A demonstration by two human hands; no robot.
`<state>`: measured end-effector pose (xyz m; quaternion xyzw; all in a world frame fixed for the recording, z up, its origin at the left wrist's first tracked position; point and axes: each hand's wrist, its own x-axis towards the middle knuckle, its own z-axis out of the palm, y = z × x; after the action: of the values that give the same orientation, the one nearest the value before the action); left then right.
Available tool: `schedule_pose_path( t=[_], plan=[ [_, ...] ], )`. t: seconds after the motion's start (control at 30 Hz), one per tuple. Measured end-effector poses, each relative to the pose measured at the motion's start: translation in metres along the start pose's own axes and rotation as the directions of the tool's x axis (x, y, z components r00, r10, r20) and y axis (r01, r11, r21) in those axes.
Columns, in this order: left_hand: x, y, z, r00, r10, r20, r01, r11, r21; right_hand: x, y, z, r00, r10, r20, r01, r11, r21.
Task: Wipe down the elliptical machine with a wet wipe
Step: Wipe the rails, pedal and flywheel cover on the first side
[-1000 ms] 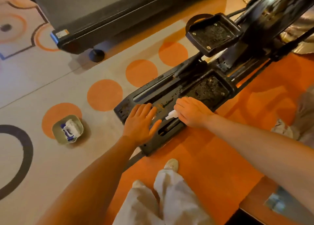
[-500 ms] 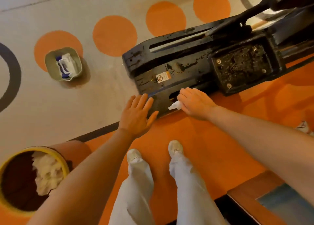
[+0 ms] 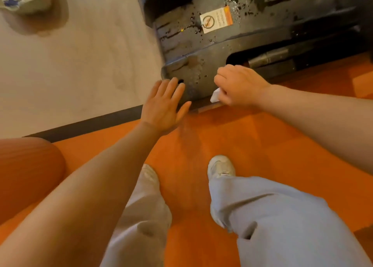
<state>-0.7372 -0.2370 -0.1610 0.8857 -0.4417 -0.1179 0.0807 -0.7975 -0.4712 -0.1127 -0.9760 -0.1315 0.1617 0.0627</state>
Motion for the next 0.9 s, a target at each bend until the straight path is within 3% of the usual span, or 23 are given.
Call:
schedule_pose_path(
  t=[0.2,0.33,0.4,0.5,0.57,0.77,0.9],
  plan=[
    [0.018,-0.035,0.045,0.988,0.079,-0.134,-0.076,0.997,0.028,0.046,0.012,0.041,0.956,0.01,-0.293,-0.031,0.997,-0.069],
    [0.023,-0.043,0.066,0.964,0.035,-0.264,-0.043,0.999,-0.023,0.064,0.017,0.06,0.79,0.02,-0.613,-0.08,0.994,-0.071],
    [0.026,-0.045,0.073,0.952,0.024,-0.306,-0.041,0.998,-0.051,0.065,0.017,0.067,0.724,-0.047,-0.689,-0.05,0.992,-0.12],
    [0.027,-0.044,0.081,0.93,0.017,-0.368,-0.053,0.995,-0.087,0.06,0.011,0.079,0.701,-0.195,-0.686,0.017,0.966,-0.256],
    [0.025,-0.042,0.086,0.923,0.025,-0.383,-0.067,0.993,-0.097,0.055,0.005,0.085,0.724,-0.234,-0.648,0.045,0.954,-0.295],
    [0.011,-0.05,0.109,0.936,0.044,-0.35,-0.093,0.988,-0.126,0.037,-0.003,0.103,0.894,-0.156,-0.419,0.046,0.964,-0.262],
    [0.005,-0.059,0.123,0.946,0.018,-0.323,-0.071,0.986,-0.152,0.03,-0.005,0.103,0.939,-0.145,-0.312,0.08,0.974,-0.213]
  ],
)
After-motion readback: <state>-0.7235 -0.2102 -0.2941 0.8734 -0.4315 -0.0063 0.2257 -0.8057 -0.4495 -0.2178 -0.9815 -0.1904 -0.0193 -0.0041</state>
